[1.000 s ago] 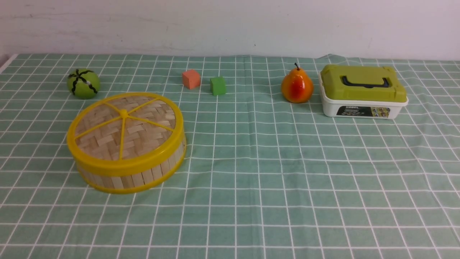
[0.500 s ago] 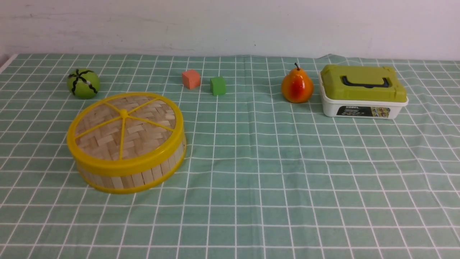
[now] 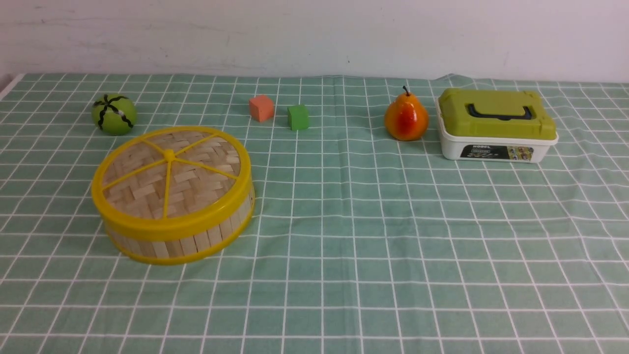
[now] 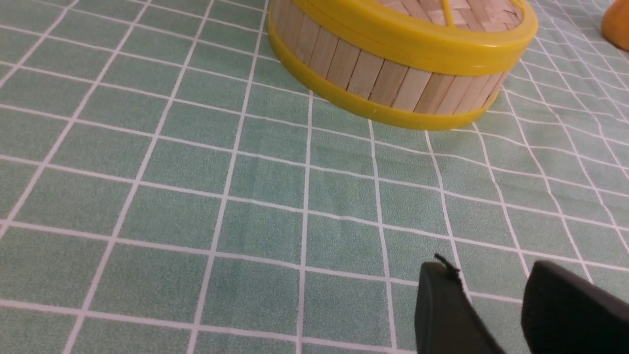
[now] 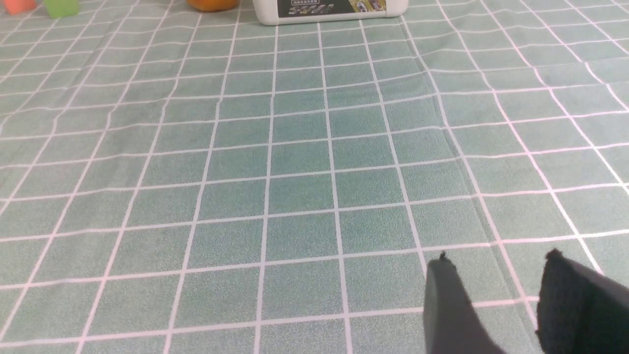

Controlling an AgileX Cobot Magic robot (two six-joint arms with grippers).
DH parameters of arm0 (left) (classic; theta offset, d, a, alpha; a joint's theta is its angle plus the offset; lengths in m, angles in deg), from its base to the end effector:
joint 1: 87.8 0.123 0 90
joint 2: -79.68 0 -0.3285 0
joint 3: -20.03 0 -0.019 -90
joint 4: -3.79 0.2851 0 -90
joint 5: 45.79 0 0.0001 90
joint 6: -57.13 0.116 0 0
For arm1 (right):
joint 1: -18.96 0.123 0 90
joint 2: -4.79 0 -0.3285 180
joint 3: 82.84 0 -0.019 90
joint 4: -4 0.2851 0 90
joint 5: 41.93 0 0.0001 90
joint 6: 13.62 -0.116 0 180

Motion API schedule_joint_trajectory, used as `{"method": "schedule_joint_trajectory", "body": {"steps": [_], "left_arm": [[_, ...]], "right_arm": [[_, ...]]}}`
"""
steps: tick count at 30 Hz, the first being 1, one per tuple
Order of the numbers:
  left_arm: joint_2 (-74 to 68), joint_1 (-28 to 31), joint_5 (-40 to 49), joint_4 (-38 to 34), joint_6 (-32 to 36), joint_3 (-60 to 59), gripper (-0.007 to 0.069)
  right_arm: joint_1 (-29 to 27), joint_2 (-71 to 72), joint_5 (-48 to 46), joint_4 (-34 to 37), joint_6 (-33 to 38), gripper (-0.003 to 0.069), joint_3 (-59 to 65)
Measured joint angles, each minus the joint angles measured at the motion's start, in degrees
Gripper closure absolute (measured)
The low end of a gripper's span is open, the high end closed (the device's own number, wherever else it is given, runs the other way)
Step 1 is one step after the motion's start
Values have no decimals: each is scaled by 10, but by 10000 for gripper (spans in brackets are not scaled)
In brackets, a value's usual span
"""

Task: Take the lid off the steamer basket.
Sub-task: Use the left arm to lift the lid of the steamer

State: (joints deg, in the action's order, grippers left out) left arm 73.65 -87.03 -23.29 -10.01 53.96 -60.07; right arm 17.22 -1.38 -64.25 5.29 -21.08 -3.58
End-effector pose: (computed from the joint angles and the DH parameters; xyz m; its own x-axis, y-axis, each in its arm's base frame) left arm 0.0664 -0.0097 0.1598 -0.3179 -0.2780 -0.9064 -0.0146 0.9574 -0.2886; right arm 0.0665 -0.0010 0.1645 -0.2978 0.1596 -0.9412 0.0678 0.9870 0.1459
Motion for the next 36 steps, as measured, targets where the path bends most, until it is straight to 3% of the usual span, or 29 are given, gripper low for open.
{"method": "schedule_joint_trajectory", "body": {"steps": [6,10,15,18,21,30,33,36], "left_arm": [[0,0,-2,1,1,0,386],[0,0,-7,-52,-34,0,386],[0,0,-11,-306,-192,0,386],[0,0,-20,-415,-239,0,386],[0,0,-29,-460,-248,0,386],[0,0,-97,-476,-252,0,386],[0,0,-198,-498,-252,0,391],[0,0,-225,-501,-236,8,425]], "right_arm": [[0,0,0,0,0,417,0],[0,0,0,0,0,417,0],[0,0,0,0,0,417,0],[0,0,0,0,0,417,0],[0,0,0,0,0,417,0],[0,0,0,0,0,417,0],[0,0,0,0,0,417,0],[0,0,0,0,0,417,0]]}}
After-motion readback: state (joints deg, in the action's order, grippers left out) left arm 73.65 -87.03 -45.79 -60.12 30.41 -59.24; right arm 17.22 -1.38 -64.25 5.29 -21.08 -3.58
